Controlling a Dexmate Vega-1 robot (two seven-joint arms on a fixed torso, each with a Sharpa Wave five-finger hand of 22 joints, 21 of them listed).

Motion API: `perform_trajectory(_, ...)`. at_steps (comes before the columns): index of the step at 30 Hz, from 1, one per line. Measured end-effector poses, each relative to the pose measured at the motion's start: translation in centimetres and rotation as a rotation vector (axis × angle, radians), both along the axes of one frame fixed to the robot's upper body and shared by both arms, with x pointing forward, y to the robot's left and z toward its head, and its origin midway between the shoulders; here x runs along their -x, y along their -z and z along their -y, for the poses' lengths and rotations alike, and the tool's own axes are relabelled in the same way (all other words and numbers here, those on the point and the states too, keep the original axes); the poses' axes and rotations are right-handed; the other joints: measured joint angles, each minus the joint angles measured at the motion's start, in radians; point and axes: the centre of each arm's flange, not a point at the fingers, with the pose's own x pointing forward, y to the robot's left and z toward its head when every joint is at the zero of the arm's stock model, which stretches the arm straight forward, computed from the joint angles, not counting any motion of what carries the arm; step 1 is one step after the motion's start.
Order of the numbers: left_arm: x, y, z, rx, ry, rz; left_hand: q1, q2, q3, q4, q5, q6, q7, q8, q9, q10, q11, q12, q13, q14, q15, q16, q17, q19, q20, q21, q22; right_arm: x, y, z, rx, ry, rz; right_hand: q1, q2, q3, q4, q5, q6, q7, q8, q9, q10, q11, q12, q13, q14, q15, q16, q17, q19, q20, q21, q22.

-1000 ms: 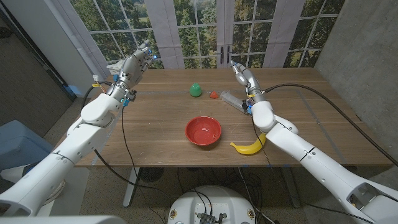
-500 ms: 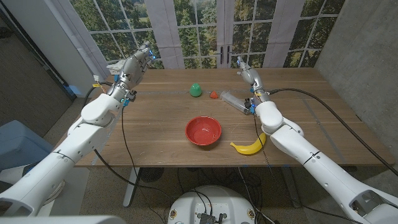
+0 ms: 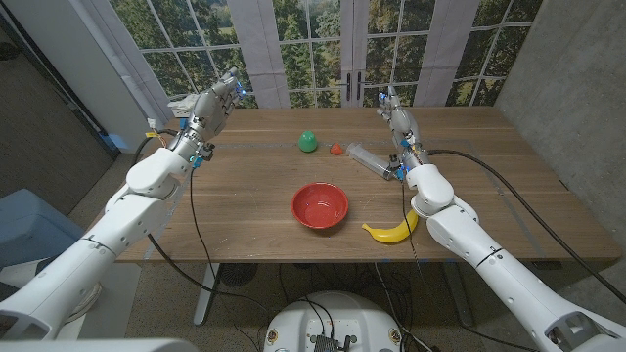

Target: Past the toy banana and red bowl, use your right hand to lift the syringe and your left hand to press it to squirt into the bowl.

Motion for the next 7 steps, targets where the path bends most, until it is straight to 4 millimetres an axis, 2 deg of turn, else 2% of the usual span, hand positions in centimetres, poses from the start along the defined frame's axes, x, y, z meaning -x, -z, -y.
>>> perform_trajectory(3, 0.0, 0.2, 0.0, -0.004, 0.005, -0.005, 0.0, 0.0, 0.0, 0.0, 0.0, 0.0, 0.0, 0.0, 0.0, 0.0, 0.0, 0.0, 0.0, 0.0, 0.0, 0.0, 0.0, 0.0, 0.0, 0.001, 0.0, 0.2, 0.3, 0.4, -0.058, -0.035, 0.002, 0.0, 0.0, 0.004, -0.004, -0.007, 0.014, 0.013, 0.01, 0.0, 0.005, 0.019, 0.0, -0.013, -0.007, 0.007, 0.0, -0.017, -0.03, 0.001, -0.027, 0.0)
perform_trajectory(7, 0.1, 0.3, -0.1, -0.007, 0.011, -0.008, 0.0, 0.0, 0.0, 0.0, 0.0, 0.0, 0.0, 0.0, 0.0, 0.0, 0.0, 0.0, 0.0, 0.0, 0.0, 0.0, 0.0, 0.0, 0.0, 0.004, 0.0, 0.7, 0.8, 1.3, -0.145, -0.068, 0.012, 0.0, 0.0, 0.01, -0.01, -0.011, 0.038, 0.03, 0.012, 0.0, 0.013, 0.027, 0.004, -0.031, -0.013, 0.013, 0.0, -0.044, -0.068, 0.004, -0.065, 0.002)
